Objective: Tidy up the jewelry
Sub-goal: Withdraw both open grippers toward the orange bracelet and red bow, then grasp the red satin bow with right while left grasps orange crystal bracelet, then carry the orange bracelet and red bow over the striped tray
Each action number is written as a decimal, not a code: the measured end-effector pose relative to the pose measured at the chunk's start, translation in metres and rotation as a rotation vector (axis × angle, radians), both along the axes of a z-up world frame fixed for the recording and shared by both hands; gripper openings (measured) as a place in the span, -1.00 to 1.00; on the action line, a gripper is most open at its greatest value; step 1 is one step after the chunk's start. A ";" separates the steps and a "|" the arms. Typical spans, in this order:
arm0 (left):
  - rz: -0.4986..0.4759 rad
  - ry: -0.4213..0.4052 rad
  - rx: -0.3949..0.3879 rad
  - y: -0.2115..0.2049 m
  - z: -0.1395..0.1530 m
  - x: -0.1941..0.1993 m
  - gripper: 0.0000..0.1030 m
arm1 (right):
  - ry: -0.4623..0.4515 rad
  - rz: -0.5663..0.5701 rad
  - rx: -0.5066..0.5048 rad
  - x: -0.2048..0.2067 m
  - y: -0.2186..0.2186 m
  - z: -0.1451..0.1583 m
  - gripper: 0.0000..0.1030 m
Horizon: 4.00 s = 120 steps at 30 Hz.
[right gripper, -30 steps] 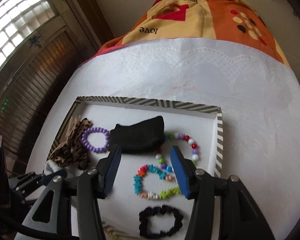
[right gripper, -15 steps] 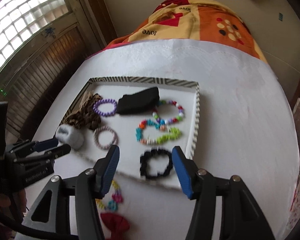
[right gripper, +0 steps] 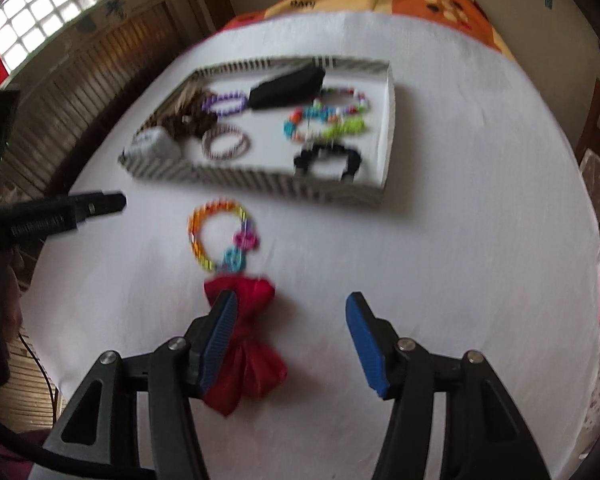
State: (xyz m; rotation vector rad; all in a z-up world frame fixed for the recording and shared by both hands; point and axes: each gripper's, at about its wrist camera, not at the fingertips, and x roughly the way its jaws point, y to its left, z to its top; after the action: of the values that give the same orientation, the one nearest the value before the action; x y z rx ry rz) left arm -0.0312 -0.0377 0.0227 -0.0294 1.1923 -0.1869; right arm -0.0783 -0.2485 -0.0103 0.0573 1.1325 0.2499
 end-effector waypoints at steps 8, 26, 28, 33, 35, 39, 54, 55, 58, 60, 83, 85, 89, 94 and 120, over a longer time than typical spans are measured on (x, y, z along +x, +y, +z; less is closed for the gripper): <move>-0.007 -0.011 0.010 0.000 0.005 -0.010 -0.38 | -0.001 0.021 -0.009 -0.018 0.019 -0.007 0.15; 0.007 0.054 -0.035 0.002 -0.015 -0.003 -0.38 | 0.009 0.044 -0.056 -0.005 0.039 -0.026 0.15; 0.013 0.084 -0.062 0.001 -0.022 0.002 -0.38 | 0.012 0.045 -0.065 -0.002 0.040 -0.034 0.13; 0.009 0.129 -0.128 -0.012 -0.037 0.014 -0.38 | 0.014 0.059 -0.068 -0.003 0.033 -0.040 -0.62; -0.003 0.126 -0.132 -0.023 -0.040 0.021 -0.38 | 0.016 0.058 -0.075 -0.005 0.027 -0.039 -0.63; -0.029 0.140 -0.082 -0.045 -0.051 0.031 -0.37 | 0.032 0.034 -0.060 -0.008 0.008 -0.040 -0.63; -0.094 0.107 -0.065 -0.055 -0.046 0.030 -0.97 | 0.010 -0.004 0.032 -0.010 -0.011 -0.037 -0.64; -0.089 0.101 -0.078 -0.052 -0.041 0.029 -0.97 | 0.001 -0.007 0.038 -0.010 -0.013 -0.033 -0.64; -0.085 0.072 -0.106 -0.044 -0.022 0.024 -0.97 | -0.029 -0.012 0.053 -0.009 -0.016 -0.018 -0.64; -0.090 0.049 -0.110 -0.041 -0.008 0.023 -0.97 | -0.054 -0.015 0.058 -0.009 -0.017 -0.007 -0.64; -0.092 -0.140 -0.087 -0.035 0.075 0.040 -0.97 | -0.174 -0.010 0.074 0.023 -0.012 0.050 -0.64; -0.093 -0.140 -0.083 -0.039 0.073 0.045 -0.97 | -0.178 -0.011 0.072 0.027 -0.012 0.052 -0.64; -0.102 -0.135 -0.077 -0.046 0.070 0.053 -0.97 | -0.183 -0.014 0.063 0.035 -0.014 0.055 -0.64; -0.109 -0.125 -0.065 -0.055 0.065 0.064 -0.97 | -0.185 -0.024 0.060 0.049 -0.021 0.058 -0.64; -0.102 -0.027 -0.067 -0.103 0.015 0.151 -0.97 | -0.148 -0.042 0.039 0.133 -0.045 0.047 -0.64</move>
State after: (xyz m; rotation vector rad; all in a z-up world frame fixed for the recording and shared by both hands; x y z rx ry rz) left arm 0.1202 -0.1405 0.0377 -0.0246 1.1608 -0.3161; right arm 0.0546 -0.2930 0.0362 0.0953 0.9782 0.2354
